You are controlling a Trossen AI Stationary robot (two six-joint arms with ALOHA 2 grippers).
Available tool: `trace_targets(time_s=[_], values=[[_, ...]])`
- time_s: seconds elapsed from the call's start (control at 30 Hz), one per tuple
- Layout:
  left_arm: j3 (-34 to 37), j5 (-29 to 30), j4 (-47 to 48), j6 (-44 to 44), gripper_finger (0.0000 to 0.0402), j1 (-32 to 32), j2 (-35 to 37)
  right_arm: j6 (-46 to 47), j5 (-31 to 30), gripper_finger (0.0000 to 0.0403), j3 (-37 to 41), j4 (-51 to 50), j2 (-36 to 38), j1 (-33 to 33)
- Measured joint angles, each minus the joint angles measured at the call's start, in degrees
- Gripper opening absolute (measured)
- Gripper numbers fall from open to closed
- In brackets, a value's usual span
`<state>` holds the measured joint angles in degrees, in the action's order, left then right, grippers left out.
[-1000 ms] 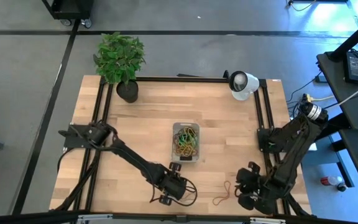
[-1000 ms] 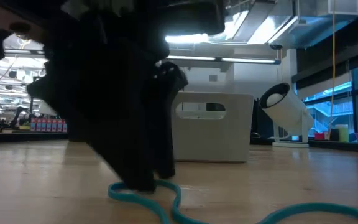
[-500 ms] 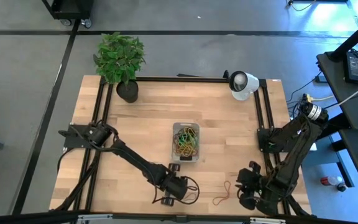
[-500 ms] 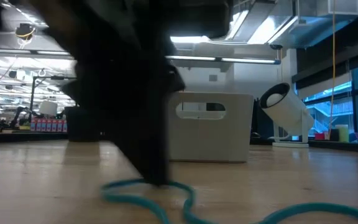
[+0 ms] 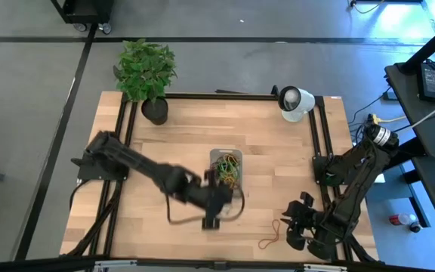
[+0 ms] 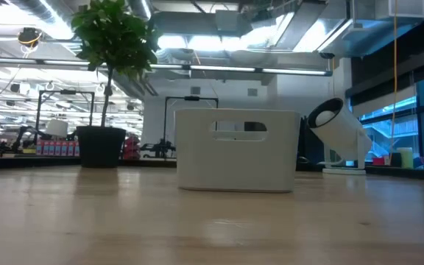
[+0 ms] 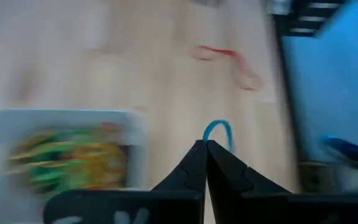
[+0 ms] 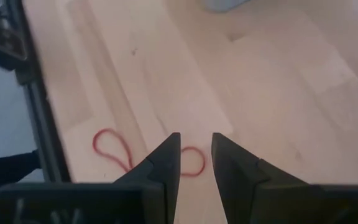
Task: Pick and place rubber bands into bin
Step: Put the blue rubber band into the gray bin
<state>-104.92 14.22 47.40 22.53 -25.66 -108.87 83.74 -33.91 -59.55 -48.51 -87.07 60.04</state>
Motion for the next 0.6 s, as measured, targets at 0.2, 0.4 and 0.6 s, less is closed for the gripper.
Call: trace_targets(time_s=[0.2,0.4,0.6], values=[[0.13,2.73,6.22,-6.8,0.0002,7.86,4.83,-0.07,-0.09,0.0094,0.02,-0.83,-0.02,-3.72],[2.83,-5.3,7.13,-17.15,0.0001,18.7,4.29,-0.04,-0.08,0.0094,0.02,-0.43,-0.04,-8.33],[10.55,-12.32,6.69,-22.41,0.0001,25.95,1.91,-0.02,-0.04,0.0094,0.02,1.48,-0.04,-12.92]])
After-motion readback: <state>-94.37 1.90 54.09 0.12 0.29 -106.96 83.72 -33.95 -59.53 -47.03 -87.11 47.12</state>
